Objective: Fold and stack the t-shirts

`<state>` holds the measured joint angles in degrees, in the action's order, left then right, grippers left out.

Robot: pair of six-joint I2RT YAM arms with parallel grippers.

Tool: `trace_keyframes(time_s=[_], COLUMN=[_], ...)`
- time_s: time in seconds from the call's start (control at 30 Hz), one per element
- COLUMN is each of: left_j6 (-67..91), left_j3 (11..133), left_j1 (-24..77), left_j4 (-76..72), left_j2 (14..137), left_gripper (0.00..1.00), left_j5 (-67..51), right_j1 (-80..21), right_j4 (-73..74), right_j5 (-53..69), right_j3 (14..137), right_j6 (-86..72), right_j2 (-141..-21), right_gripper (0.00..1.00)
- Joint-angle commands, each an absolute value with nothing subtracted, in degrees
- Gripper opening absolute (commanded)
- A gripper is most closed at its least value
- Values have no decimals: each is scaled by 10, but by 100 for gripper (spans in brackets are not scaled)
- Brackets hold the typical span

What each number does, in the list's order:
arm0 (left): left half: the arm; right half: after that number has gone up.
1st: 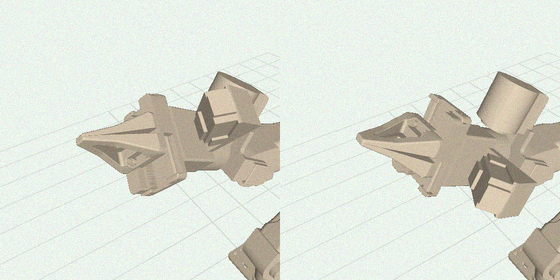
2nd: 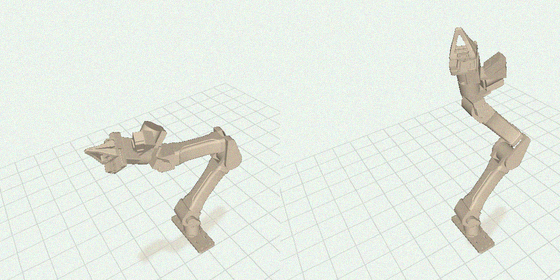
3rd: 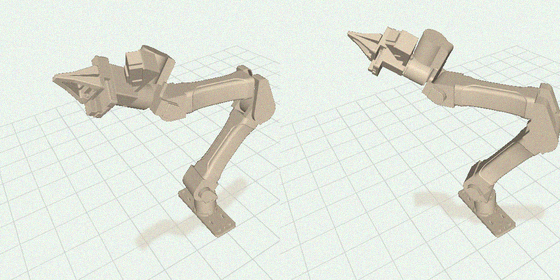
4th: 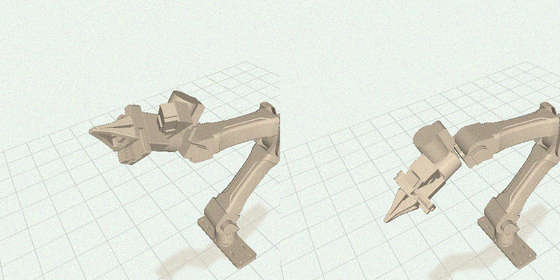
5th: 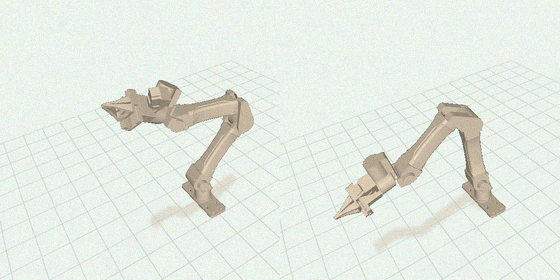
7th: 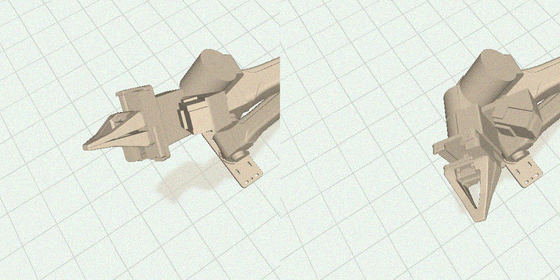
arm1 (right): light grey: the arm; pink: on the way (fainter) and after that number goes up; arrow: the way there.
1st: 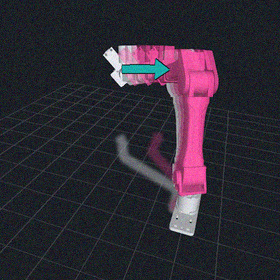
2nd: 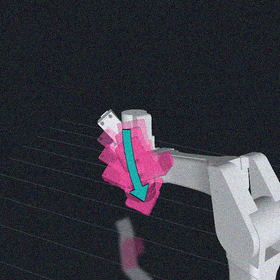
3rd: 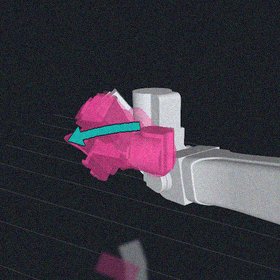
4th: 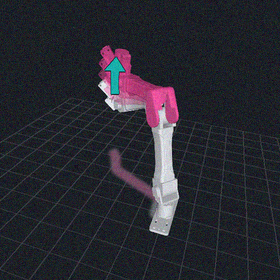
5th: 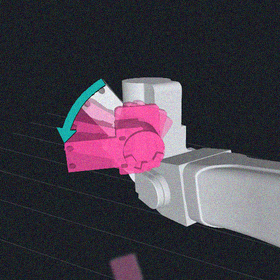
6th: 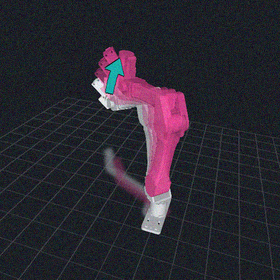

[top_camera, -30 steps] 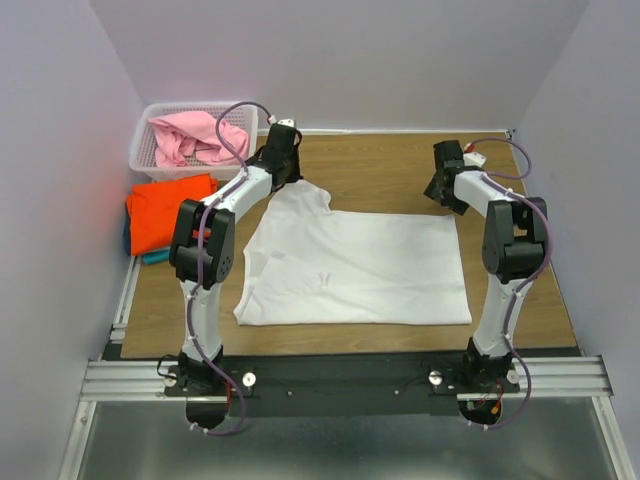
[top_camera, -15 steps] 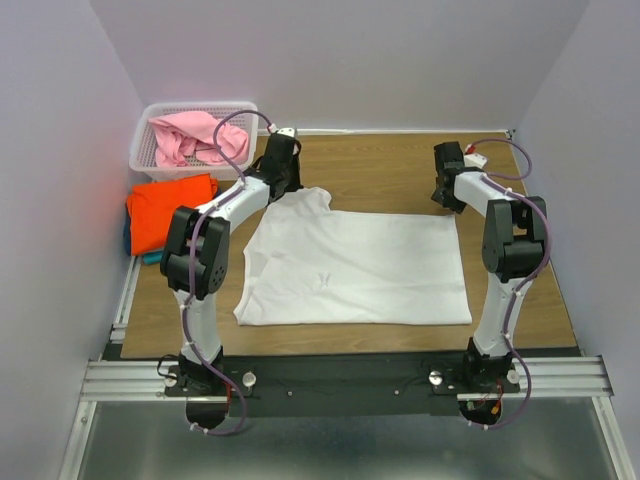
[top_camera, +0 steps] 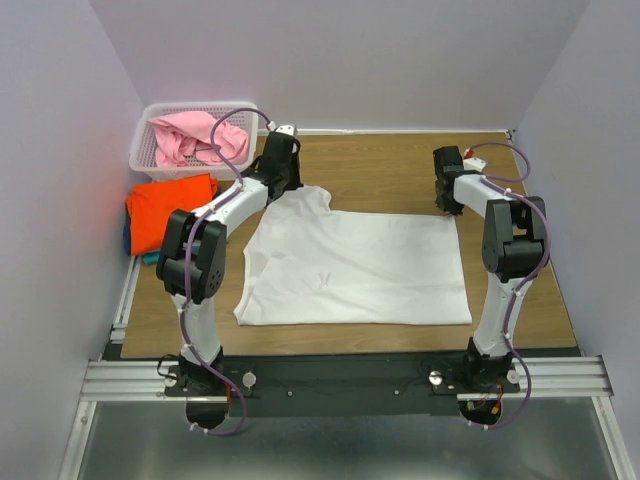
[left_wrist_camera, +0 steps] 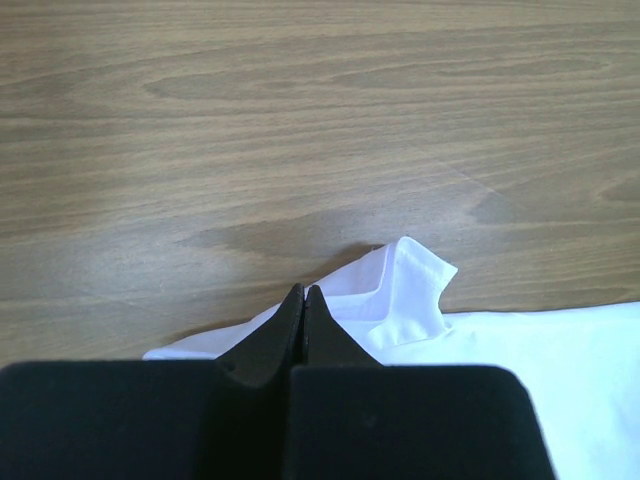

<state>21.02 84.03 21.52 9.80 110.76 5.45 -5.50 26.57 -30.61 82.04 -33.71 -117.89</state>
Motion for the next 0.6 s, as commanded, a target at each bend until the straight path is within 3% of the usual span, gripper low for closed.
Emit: trace_keyframes(time_s=[0.0, 0.2, 0.3, 0.33, 0.57], left_j6=[209, 209, 212, 214, 218], left_j3=[828, 821, 816, 810, 786], left_j1=[219, 220, 221, 221, 222], left_j4=[84, 82, 80, 79, 71], left_j2=[1076, 1066, 1062, 1059, 1037], left_gripper=[0, 0, 0, 0, 0], left_j5=[47, 45, 43, 43, 42], right_j1=[-51, -52, -51, -51, -51], right_j4=[267, 267, 267, 267, 266], right_j5=[-317, -316, -313, -308, -303], right_j3=[809, 798, 792, 790, 769], right_j6=[-340, -343, -342, -342, -335], right_j2=[-1180, -1168, -1161, -1159, -1120], right_gripper=[24, 18, 9, 1, 1])
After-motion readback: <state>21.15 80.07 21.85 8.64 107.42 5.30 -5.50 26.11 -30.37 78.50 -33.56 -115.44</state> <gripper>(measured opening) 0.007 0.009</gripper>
